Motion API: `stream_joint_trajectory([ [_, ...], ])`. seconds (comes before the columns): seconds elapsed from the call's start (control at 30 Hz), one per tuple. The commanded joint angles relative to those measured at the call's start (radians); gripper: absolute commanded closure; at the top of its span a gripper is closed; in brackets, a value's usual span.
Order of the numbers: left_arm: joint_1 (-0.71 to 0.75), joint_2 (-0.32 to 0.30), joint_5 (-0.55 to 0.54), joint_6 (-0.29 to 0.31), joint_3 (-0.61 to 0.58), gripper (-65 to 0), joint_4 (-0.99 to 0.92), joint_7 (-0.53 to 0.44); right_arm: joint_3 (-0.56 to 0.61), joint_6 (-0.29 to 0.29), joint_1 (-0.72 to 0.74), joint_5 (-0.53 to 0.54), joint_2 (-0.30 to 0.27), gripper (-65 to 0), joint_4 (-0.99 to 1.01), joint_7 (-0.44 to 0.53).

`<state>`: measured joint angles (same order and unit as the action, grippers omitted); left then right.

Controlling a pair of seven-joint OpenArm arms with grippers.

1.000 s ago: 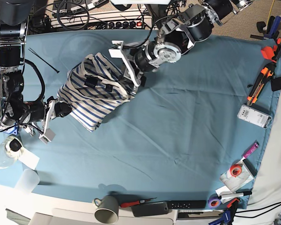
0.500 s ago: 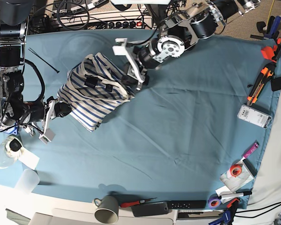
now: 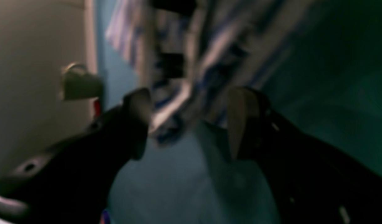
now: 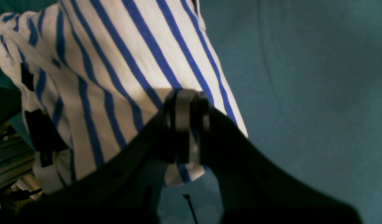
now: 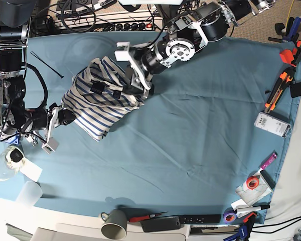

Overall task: Fold the T-shirt properly
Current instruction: 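Hold the bundle with both grippers and tuck the loose fabric in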

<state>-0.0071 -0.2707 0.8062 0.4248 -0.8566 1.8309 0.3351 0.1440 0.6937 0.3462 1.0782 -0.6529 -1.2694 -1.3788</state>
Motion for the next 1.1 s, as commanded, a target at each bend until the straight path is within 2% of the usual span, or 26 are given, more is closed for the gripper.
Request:
stream_joint_trajectory([
  [0.0,-0.01,-0.011,0.001,0.015,0.001,-39.0,0.016,-0.033,-0.008,0.004,0.025,0.016,-0.02,-4.0,-0.012,0.022],
  [0.07,-0.01,-0.043,0.019,0.04,0.001,-38.9,0.016,-0.103,-0.008,0.004,0.025,0.016,-0.02,-4.0,-0.012,0.024],
  [0.17,-0.01,-0.068,0.101,0.03,0.001,-38.9,0.016,-0.17,-0.008,0.004,0.025,0.016,-0.02,-4.0,-0.012,0.026],
  [0.3,-0.01,-0.059,0.11,0.014,0.001,-37.2,0.015,-0.18,-0.008,0.004,0.025,0.016,-0.02,-4.0,-0.012,0.029],
  [0.37,-0.01,-0.059,0.111,0.014,0.001,-34.7,0.014,-0.208,-0.008,0.004,0.025,0.016,-0.02,-4.0,-0.012,0.029],
  [0.47,-0.01,-0.058,0.111,0.014,0.001,-34.3,0.002,-0.257,-0.008,0.004,0.025,0.016,-0.02,-4.0,-0.012,0.029],
  [0.53,-0.01,-0.056,0.12,0.01,0.001,-34.3,-0.018,-0.257,-0.008,0.004,0.025,0.016,-0.02,-4.0,-0.012,0.028],
  [0.67,-0.013,-0.056,0.163,-0.064,0.001,-34.4,-0.06,-0.259,-0.008,0.004,0.025,0.016,-0.02,-4.0,-0.012,0.028],
  [0.87,-0.036,-0.014,0.171,-0.094,0.001,-36.7,-0.071,-0.258,-0.008,0.004,0.025,0.016,-0.02,-4.0,-0.012,0.028],
  [1.07,-0.068,0.023,0.159,-0.076,0.001,-36.7,-0.072,-0.258,-0.008,0.004,0.025,-0.002,-0.02,-4.0,-0.012,0.029],
])
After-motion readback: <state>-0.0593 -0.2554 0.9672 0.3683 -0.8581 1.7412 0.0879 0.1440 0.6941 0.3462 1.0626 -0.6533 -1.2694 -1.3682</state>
